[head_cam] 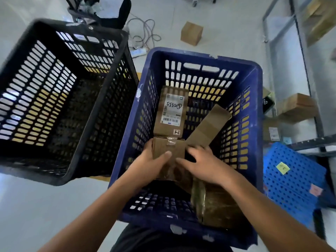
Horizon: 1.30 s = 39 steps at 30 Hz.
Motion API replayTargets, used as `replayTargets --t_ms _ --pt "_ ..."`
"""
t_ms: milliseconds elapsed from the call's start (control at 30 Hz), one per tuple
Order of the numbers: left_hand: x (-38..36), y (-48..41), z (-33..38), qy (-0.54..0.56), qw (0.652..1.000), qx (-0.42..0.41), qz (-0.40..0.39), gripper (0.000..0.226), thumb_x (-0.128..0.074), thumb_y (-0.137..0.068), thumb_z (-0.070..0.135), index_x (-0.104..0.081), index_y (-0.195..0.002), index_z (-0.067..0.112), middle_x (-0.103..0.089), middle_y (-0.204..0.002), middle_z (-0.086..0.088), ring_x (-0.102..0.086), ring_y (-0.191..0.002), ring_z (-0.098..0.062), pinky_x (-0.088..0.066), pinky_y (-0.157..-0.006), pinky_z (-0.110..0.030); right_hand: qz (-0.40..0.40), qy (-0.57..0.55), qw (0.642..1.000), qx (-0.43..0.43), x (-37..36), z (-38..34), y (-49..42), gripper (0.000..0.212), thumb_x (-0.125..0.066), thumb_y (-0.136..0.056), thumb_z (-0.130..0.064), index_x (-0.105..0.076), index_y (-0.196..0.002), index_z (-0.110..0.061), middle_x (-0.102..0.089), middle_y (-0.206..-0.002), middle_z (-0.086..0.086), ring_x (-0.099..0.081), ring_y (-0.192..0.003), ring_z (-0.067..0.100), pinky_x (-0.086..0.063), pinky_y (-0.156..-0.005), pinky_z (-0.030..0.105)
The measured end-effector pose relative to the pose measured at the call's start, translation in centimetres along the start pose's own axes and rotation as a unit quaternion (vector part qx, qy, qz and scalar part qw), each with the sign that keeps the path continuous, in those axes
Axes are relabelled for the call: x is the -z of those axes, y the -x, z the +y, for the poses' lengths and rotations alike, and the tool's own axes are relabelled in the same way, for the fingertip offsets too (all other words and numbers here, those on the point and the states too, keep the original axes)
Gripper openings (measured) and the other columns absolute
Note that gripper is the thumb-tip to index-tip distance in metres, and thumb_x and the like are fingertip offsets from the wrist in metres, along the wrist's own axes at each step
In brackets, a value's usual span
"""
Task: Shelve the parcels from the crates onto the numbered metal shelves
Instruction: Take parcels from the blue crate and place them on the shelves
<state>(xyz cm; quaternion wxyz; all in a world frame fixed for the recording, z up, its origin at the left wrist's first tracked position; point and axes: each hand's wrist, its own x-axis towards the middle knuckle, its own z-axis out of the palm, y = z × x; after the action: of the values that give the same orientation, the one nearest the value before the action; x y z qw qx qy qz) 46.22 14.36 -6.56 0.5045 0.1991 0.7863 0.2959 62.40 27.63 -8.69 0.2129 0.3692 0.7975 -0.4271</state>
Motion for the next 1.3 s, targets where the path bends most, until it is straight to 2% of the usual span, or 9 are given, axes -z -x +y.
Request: replayTargets --t_ms 167,433,533,633,700,833,1100,1233,1300 --pt "1.0 3.5 3.5 0.05 0.997 -0.062 0.012 0.053 -0.06 -0.089 0.066 -0.044 -0.137 0.053 -0.07 -0.113 0.017 -0.072 -0.099 -0.005 -0.057 -0.092 -0.037 0.034 -0.221 0.972 0.07 2.6 -0.1 3.6 0.055 -0.057 -0.089 -0.067 -0.057 -0.14 -0.047 -0.061 -0.125 -0.04 -0.052 -0.117 -0.022 -0.044 -0.111 0.025" --pt "0.2 7.2 8.2 0.245 0.945 -0.214 0.024 0.065 -0.065 -0.081 0.071 -0.049 -0.14 0.051 -0.056 -0.146 0.002 -0.06 -0.13 -0.019 -0.054 -0.1 -0.055 0.081 -0.367 0.908 0.183 7.1 -1.5 8.6 0.052 -0.059 -0.089 -0.069 -0.045 -0.139 -0.062 -0.062 -0.135 -0.026 -0.065 -0.12 -0.002 -0.056 -0.095 0.045" --pt "-0.5 6.7 9.2 0.278 0.934 -0.22 0.041 0.057 -0.063 -0.081 0.073 -0.052 -0.132 0.049 -0.059 -0.14 -0.001 -0.063 -0.126 -0.021 -0.058 -0.094 -0.055 0.132 -0.391 0.889 0.201 6.7 -2.2 9.1 0.063 -0.06 -0.084 -0.081 -0.042 -0.141 -0.06 -0.062 -0.133 -0.026 -0.065 -0.12 -0.001 -0.058 -0.093 0.048" --pt "-1.0 5.9 9.5 0.314 0.932 -0.175 0.046 0.053 -0.06 -0.077 0.081 -0.054 -0.115 0.045 -0.067 -0.124 0.0 -0.071 -0.107 -0.02 -0.063 -0.076 -0.049 0.172 -0.415 0.87 0.204 5.7 -2.7 8.8 0.056 -0.062 -0.09 -0.069 -0.041 -0.14 -0.054 -0.064 -0.128 -0.021 -0.07 -0.116 0.009 -0.062 -0.091 0.052" --pt "-1.5 5.3 9.2 0.332 0.929 -0.154 0.053 0.048 -0.064 -0.079 0.074 -0.054 -0.114 0.042 -0.067 -0.122 -0.003 -0.071 -0.101 -0.022 -0.063 -0.069 -0.046 0.187 -0.418 0.865 0.207 5.1 -2.9 8.5 0.056 -0.064 -0.089 -0.068 -0.042 -0.138 -0.049 -0.064 -0.125 -0.021 -0.07 -0.117 0.014 -0.061 -0.093 0.05" --pt "-2.6 4.7 7.9 0.356 0.918 -0.17 0.036 0.051 -0.071 -0.082 0.049 -0.055 -0.131 0.048 -0.064 -0.132 0.0 -0.069 -0.112 -0.025 -0.06 -0.068 -0.036 0.243 -0.394 0.865 0.196 4.3 -3.3 7.9 0.059 -0.058 -0.076 -0.09 -0.043 -0.122 -0.056 -0.06 -0.115 -0.029 -0.065 -0.11 -0.003 -0.056 -0.084 0.015" --pt "-3.6 4.1 5.9 0.333 0.905 -0.265 0.011 0.062 -0.067 -0.089 0.028 -0.048 -0.144 0.05 -0.054 -0.142 0.001 -0.064 -0.122 -0.024 -0.059 -0.085 -0.038 0.287 -0.505 0.794 0.181 3.1 -2.0 6.9 0.054 -0.071 -0.079 -0.071 -0.054 -0.126 -0.051 -0.062 -0.128 -0.003 -0.068 -0.114 0.015 -0.062 -0.083 0.032" --pt "-2.8 4.2 5.6 0.28 0.915 -0.29 -0.009 0.052 -0.054 -0.094 0.024 -0.058 -0.14 0.046 -0.057 -0.145 0.012 -0.061 -0.126 -0.022 -0.058 -0.097 -0.045 0.262 -0.529 0.795 0.14 3.3 -0.3 6.7 0.096 -0.081 -0.07 -0.063 -0.032 -0.151 -0.051 -0.07 -0.121 -0.017 -0.072 -0.11 0.005 -0.063 -0.087 0.03" --pt "-2.2 4.1 5.7 0.191 0.934 -0.299 0.03 0.046 -0.057 -0.095 0.046 -0.055 -0.141 0.049 -0.054 -0.145 0.006 -0.058 -0.129 -0.02 -0.052 -0.106 -0.052 0.234 -0.521 0.812 0.119 3.6 0.1 6.9 0.121 -0.088 -0.058 -0.073 -0.023 -0.158 -0.053 -0.065 -0.135 -0.016 -0.068 -0.114 -0.002 -0.057 -0.101 0.034"
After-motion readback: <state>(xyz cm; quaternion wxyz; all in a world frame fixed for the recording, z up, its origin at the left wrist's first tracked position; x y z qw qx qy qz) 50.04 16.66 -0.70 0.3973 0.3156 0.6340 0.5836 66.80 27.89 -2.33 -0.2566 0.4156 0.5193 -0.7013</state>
